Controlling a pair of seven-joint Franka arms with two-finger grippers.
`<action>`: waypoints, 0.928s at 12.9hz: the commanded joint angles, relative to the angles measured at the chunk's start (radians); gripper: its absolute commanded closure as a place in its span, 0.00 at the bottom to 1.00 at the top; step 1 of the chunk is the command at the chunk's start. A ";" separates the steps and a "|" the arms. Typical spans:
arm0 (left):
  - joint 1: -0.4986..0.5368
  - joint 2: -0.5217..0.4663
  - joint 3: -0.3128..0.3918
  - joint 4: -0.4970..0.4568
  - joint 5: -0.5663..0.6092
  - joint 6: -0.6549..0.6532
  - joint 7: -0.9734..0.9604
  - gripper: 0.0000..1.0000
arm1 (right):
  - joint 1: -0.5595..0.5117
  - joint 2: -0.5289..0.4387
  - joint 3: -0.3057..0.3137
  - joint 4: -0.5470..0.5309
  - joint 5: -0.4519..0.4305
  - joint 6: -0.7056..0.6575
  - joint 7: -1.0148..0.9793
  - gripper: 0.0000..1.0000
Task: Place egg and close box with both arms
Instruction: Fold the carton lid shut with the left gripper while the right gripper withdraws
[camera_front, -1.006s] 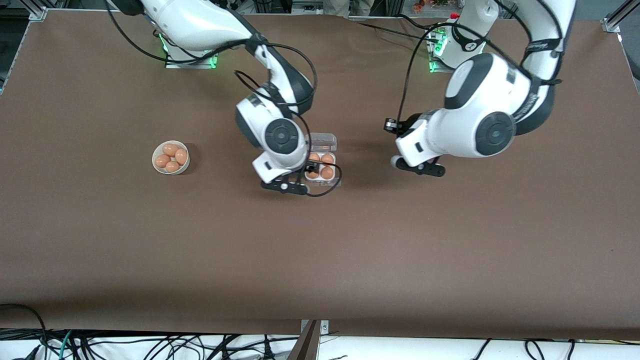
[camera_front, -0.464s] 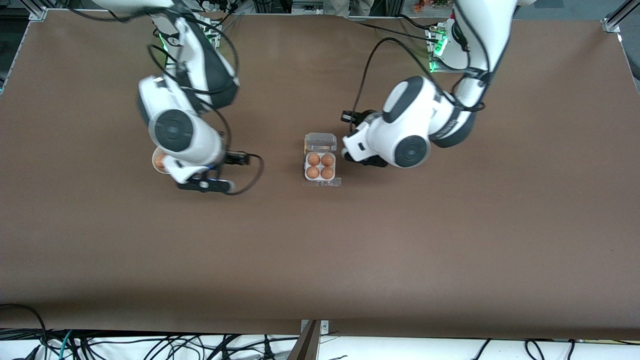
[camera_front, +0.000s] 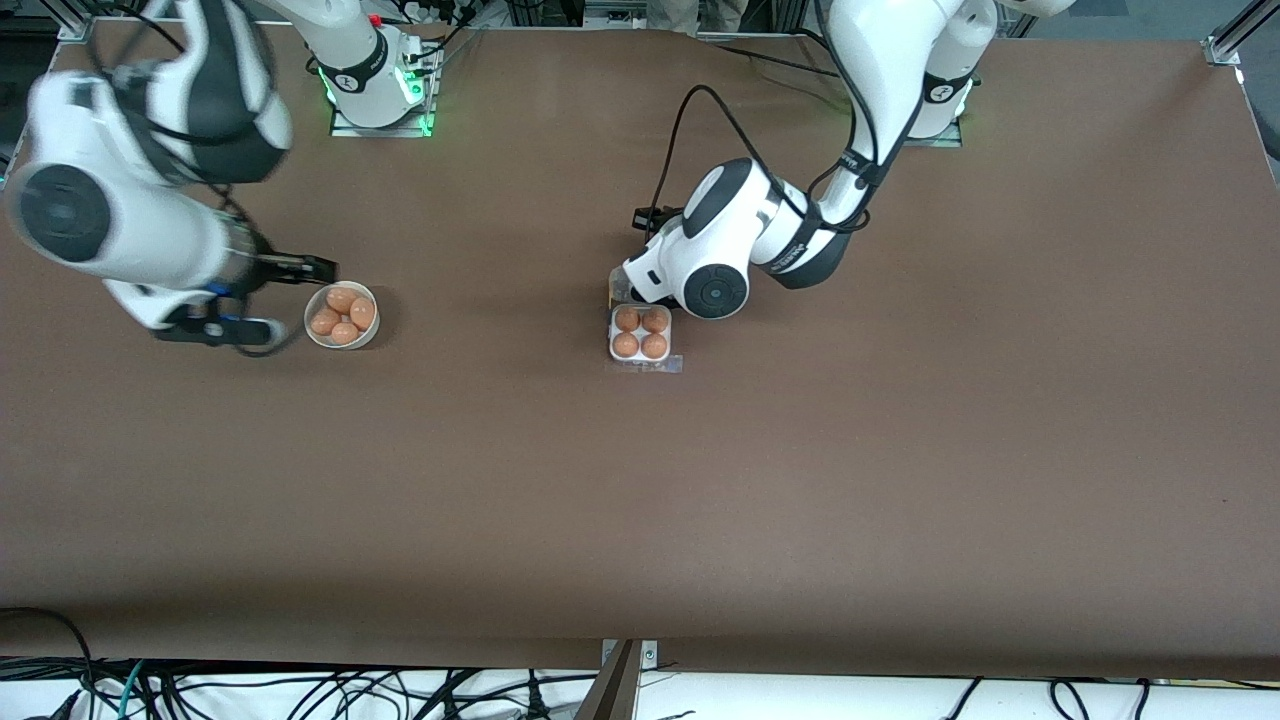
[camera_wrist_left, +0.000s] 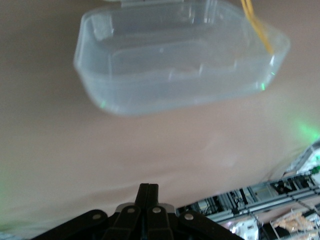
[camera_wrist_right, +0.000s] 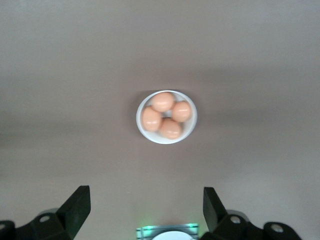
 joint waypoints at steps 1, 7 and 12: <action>-0.025 0.029 0.013 0.046 -0.024 0.025 -0.037 0.96 | 0.007 -0.069 -0.100 -0.026 0.016 -0.013 -0.153 0.00; -0.014 0.032 0.031 0.075 -0.004 0.160 -0.032 0.99 | -0.092 -0.087 -0.113 0.057 0.022 -0.120 -0.276 0.00; 0.001 0.024 0.096 0.139 -0.005 0.277 -0.026 0.97 | -0.442 -0.099 0.295 0.080 0.028 -0.128 -0.258 0.00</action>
